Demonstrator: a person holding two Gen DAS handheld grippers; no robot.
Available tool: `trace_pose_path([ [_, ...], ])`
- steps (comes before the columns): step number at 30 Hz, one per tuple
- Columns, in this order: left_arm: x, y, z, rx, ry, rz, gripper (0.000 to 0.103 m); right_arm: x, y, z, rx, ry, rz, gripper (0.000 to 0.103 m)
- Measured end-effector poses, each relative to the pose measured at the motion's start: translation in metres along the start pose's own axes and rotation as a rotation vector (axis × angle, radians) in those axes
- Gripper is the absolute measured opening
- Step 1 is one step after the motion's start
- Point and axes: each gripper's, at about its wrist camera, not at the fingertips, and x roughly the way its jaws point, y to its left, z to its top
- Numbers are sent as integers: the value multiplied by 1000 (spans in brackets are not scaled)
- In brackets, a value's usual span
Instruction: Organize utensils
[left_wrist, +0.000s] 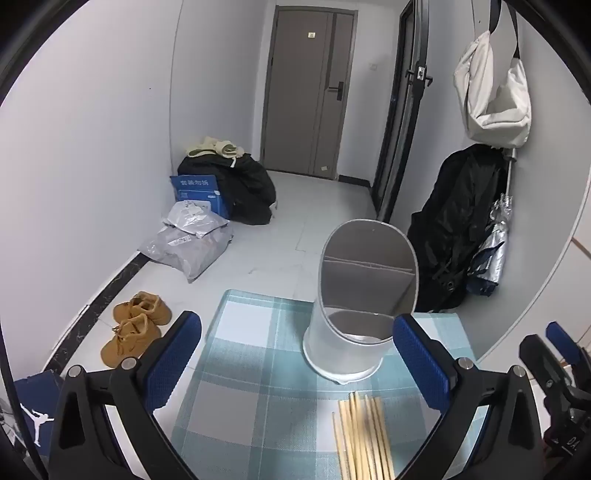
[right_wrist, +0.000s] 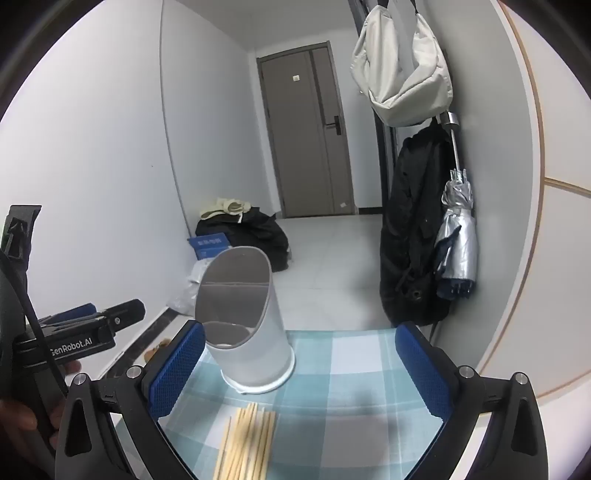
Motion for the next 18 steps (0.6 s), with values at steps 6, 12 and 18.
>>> trace_pose_path([
  [6, 0, 1, -5, -16, -23, -9, 102, 0, 0, 0, -17, 4, -16, 103],
  [12, -1, 6, -1, -18, -18, -11, 102, -2, 0, 0, -26, -9, -6, 103],
  [18, -2, 5, -1, -13, -8, -14, 102, 2, 1, 0, -26, -2, -2, 103],
])
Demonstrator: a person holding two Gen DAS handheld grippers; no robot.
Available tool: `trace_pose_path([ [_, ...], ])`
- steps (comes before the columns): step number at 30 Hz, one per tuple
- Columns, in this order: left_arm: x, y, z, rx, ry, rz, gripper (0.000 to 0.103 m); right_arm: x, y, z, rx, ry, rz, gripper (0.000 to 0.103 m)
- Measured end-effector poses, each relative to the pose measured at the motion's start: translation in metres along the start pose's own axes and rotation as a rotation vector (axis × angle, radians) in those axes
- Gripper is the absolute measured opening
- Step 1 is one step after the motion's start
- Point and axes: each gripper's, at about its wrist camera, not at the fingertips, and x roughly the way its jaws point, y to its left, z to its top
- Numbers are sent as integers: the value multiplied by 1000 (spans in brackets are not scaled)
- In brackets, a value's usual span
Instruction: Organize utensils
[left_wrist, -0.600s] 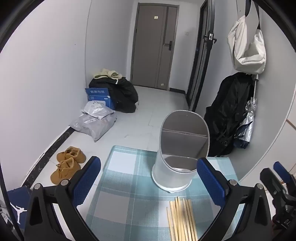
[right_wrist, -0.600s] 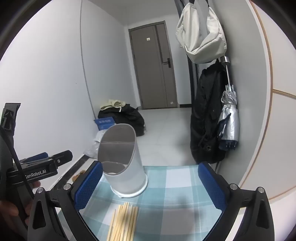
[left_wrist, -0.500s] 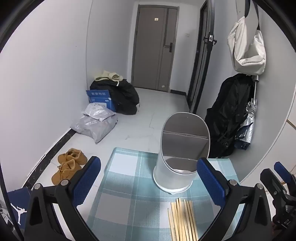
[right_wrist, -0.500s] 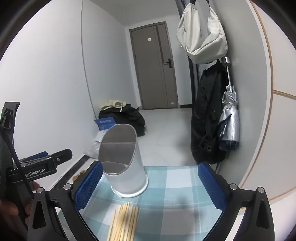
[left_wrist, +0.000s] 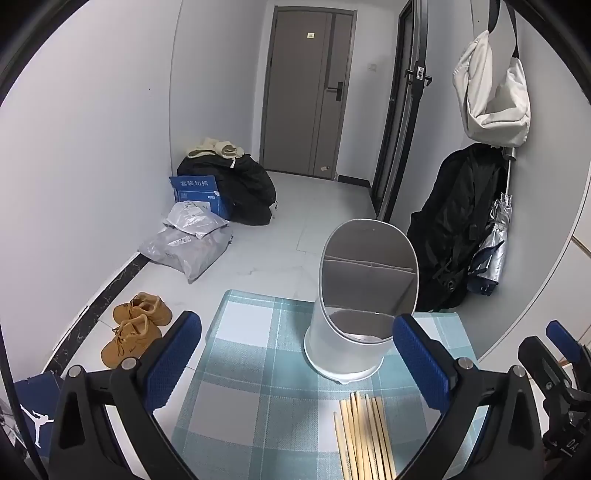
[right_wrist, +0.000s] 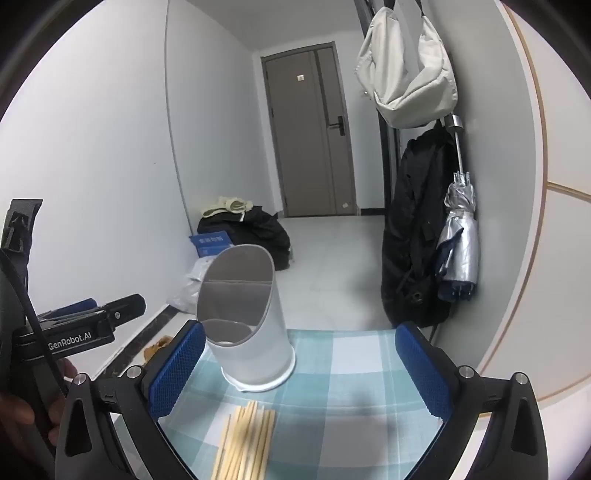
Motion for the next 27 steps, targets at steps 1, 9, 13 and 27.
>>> trace_pose_path([
  [1, 0, 0, 0, -1, 2, 0, 102, 0, 1, -1, -1, 0, -1, 103],
  [9, 1, 1, 1, -11, 10, 0, 102, -1, 1, -1, -2, -6, -2, 103],
  [13, 0, -1, 2, -2, 4, 5, 102, -1, 1, -1, -8, -6, 0, 103],
  [27, 2, 2, 1, -21, 16, -6, 102, -1, 2, 0, -6, -7, -10, 103],
])
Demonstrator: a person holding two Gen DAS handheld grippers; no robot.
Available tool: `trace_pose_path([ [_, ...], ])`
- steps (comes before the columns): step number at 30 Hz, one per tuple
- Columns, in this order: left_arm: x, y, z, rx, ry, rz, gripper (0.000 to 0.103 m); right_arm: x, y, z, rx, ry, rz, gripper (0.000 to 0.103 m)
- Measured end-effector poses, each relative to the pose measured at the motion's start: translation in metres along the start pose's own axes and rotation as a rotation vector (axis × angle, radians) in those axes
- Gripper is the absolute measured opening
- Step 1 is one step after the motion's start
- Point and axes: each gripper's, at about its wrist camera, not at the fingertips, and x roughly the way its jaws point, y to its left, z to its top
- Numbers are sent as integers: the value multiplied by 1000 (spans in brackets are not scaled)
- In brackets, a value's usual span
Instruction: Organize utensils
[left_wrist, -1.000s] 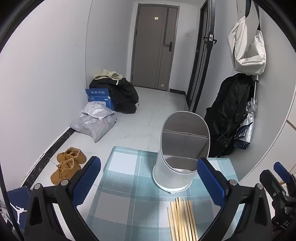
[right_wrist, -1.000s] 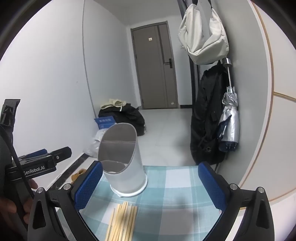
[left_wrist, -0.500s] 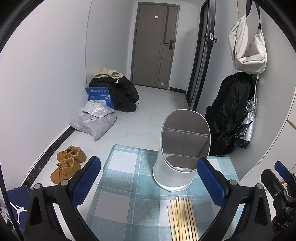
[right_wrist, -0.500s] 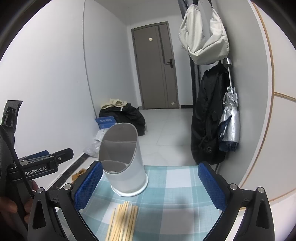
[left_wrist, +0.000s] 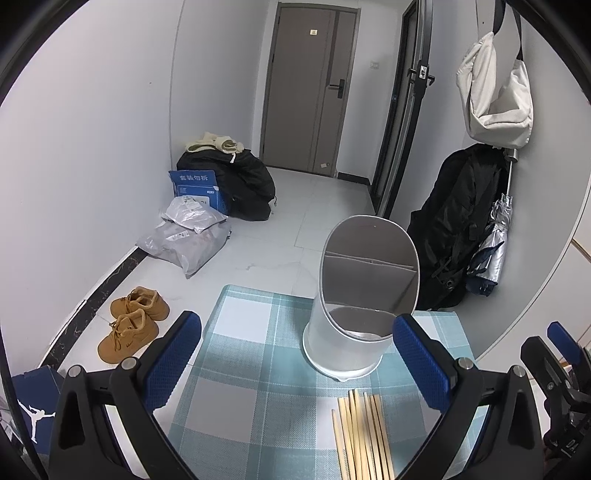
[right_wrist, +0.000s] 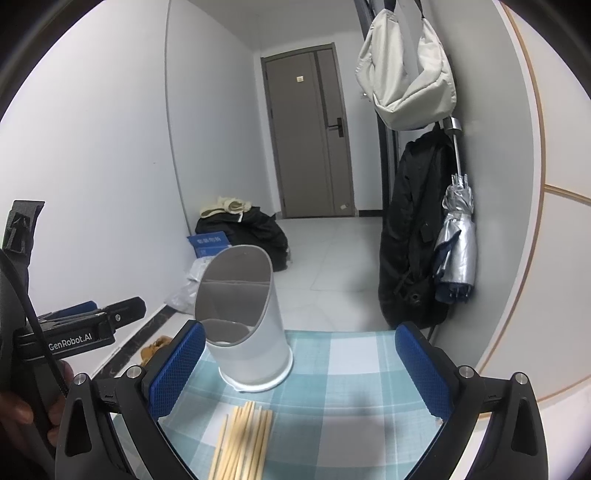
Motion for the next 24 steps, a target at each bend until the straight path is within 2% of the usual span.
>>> trace_pose_path([
  [24, 3, 0, 0, 4, 16, 8, 102, -1, -1, 0, 14, -12, 2, 103],
])
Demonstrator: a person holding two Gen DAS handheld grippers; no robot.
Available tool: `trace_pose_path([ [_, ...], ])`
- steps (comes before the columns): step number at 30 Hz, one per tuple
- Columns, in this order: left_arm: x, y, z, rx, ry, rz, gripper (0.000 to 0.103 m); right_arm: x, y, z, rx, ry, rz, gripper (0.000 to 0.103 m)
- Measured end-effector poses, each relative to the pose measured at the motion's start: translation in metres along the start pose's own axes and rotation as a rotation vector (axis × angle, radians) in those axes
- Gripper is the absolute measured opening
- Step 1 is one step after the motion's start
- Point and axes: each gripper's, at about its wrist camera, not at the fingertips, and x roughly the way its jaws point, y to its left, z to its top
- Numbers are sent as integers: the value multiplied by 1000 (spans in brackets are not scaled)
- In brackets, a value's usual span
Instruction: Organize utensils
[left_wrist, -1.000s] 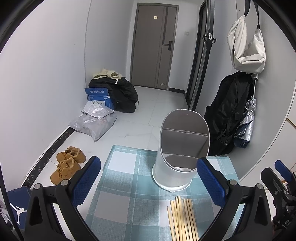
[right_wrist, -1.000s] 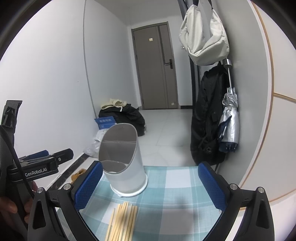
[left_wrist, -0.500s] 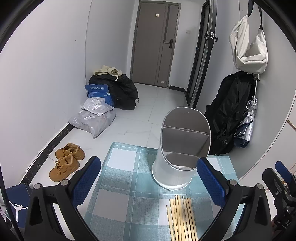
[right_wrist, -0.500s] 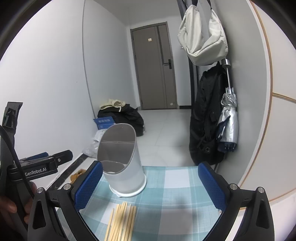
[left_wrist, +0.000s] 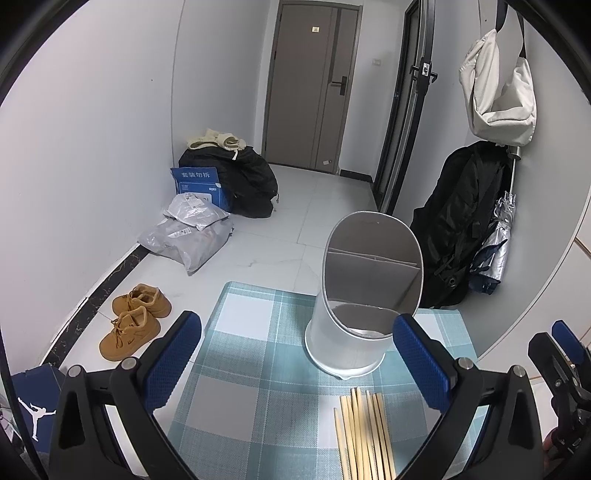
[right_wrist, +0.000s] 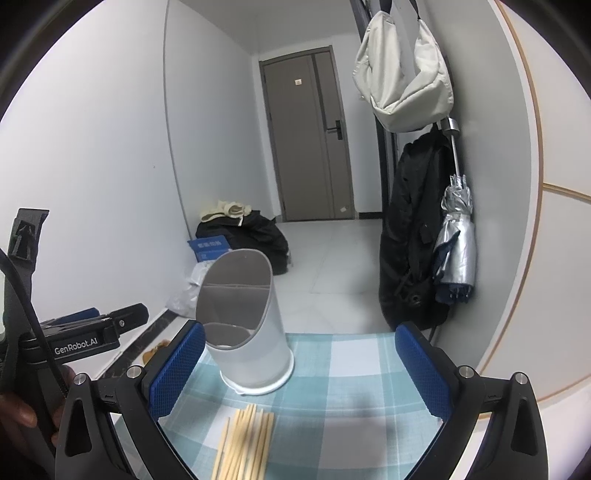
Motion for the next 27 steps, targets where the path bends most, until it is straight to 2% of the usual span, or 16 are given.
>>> trace_pose_path([
  [6, 1, 0, 0, -6, 10, -4, 102, -1, -1, -1, 7, -8, 7, 103],
  [15, 2, 3, 0, -22, 4, -5, 102, 8, -2, -6, 18, 40, 13, 103],
  [20, 3, 8, 2, -38, 9, 2, 102, 26, -1, -16, 34, 143, 71, 99],
  [22, 8, 10, 2, -34, 26, 36, 102, 41, 2, -24, 18, 223, 80, 93],
  [23, 11, 13, 2, -41, 46, 45, 102, 49, 3, -29, 5, 267, 81, 85],
  [25, 24, 21, 0, -73, 118, 44, 102, 68, 6, -42, -17, 375, 82, 77],
  [27, 37, 28, -3, -98, 201, 13, 102, 82, 9, -53, -30, 466, 110, 56],
])
